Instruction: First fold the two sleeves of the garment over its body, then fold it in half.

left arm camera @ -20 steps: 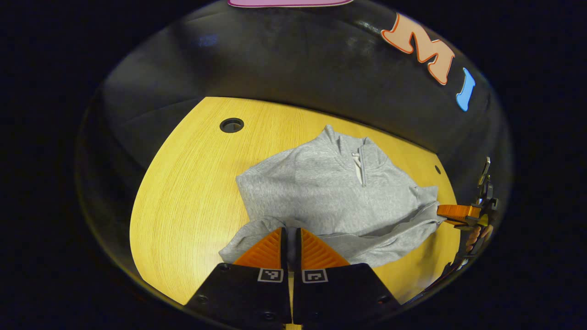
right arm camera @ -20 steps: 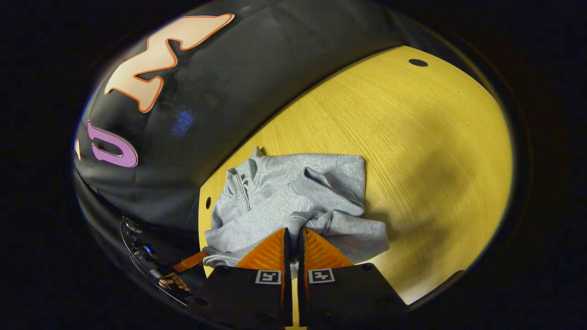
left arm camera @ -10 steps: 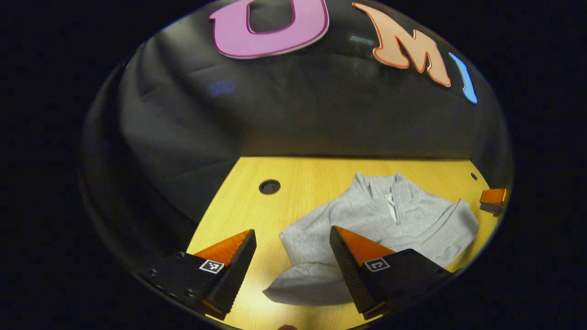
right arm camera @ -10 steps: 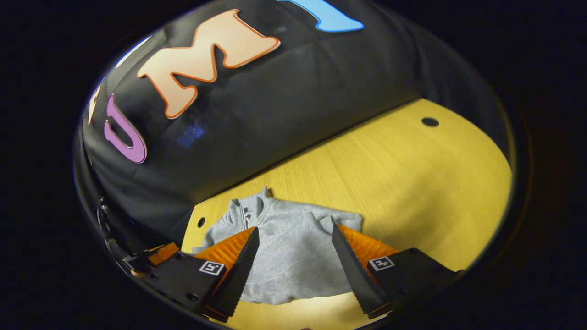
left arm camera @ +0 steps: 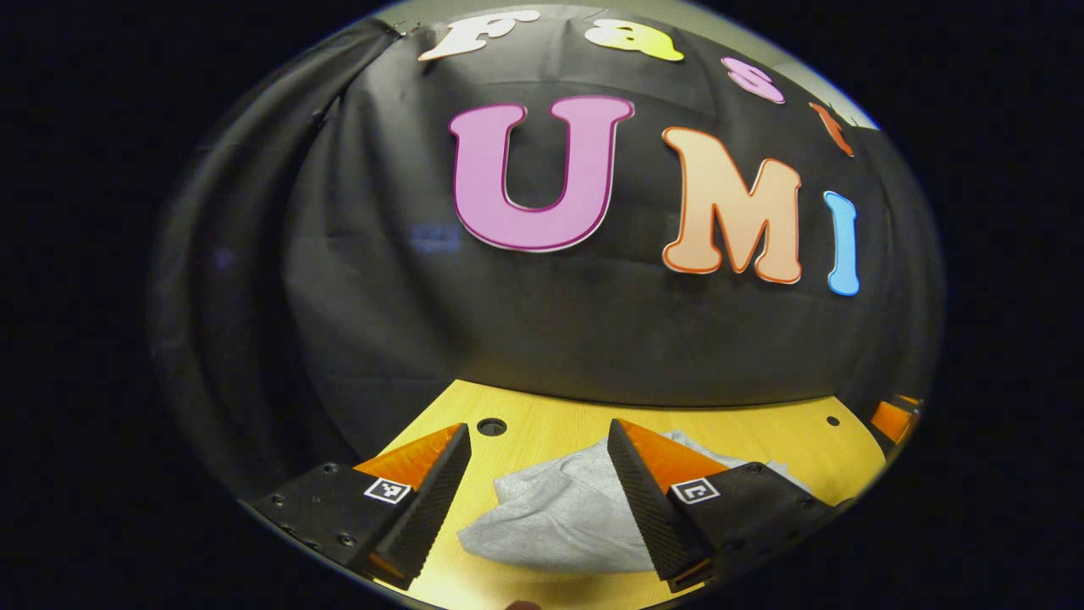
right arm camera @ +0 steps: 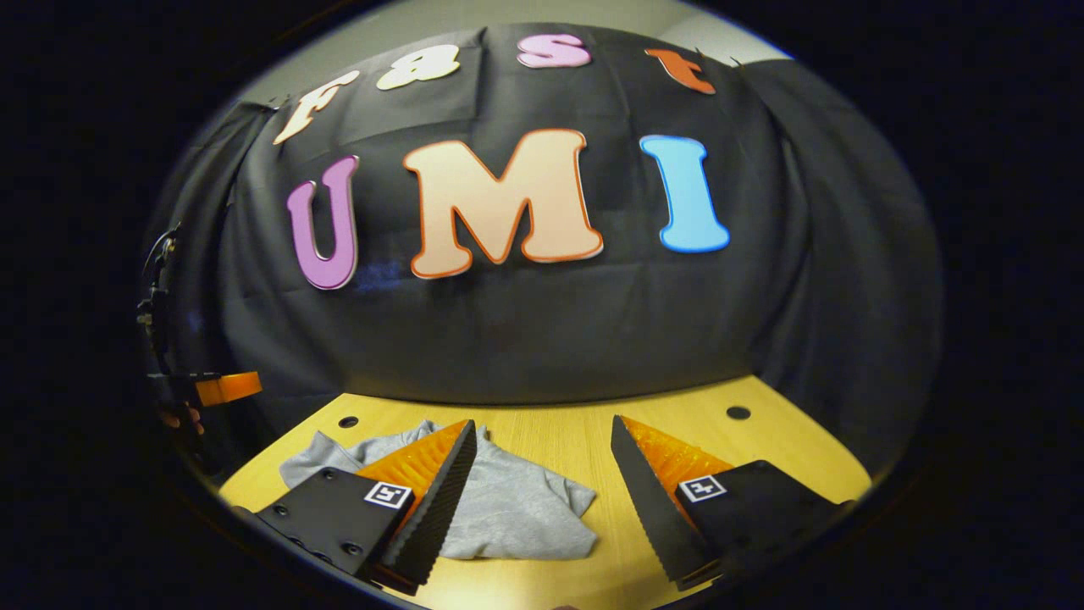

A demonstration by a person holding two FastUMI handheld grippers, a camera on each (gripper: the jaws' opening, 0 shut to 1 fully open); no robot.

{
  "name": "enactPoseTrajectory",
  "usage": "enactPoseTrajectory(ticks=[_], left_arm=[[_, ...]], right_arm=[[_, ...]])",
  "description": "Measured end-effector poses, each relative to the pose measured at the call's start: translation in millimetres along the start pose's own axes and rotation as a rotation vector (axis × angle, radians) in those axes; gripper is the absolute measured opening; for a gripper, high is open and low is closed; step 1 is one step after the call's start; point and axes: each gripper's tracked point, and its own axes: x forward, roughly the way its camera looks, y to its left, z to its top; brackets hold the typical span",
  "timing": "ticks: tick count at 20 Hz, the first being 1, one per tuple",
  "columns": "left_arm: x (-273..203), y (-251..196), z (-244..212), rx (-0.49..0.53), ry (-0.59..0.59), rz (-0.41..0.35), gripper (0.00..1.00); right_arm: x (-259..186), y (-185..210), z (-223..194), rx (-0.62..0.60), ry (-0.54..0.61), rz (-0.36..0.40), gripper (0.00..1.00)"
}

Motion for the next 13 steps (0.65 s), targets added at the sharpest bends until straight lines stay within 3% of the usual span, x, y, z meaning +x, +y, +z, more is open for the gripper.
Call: enactPoseTrajectory(ticks=[4,7,13], left_arm=[[-54,-18,23,0.106,-0.136,0.011,0.94],[-84,-26,26,0.135,-0.149,0.008,0.98],[-111,-27,37,0.195,-0.180,-0.049,0.95]], right_arm=[[-45,4,-4,-0.019,-0.016,0.097,0.99],[-67,-4,-1,-0.020,-0.024,0.081,0.99],[-99,8,23,-0.008,-0.116,0.032,0.96]])
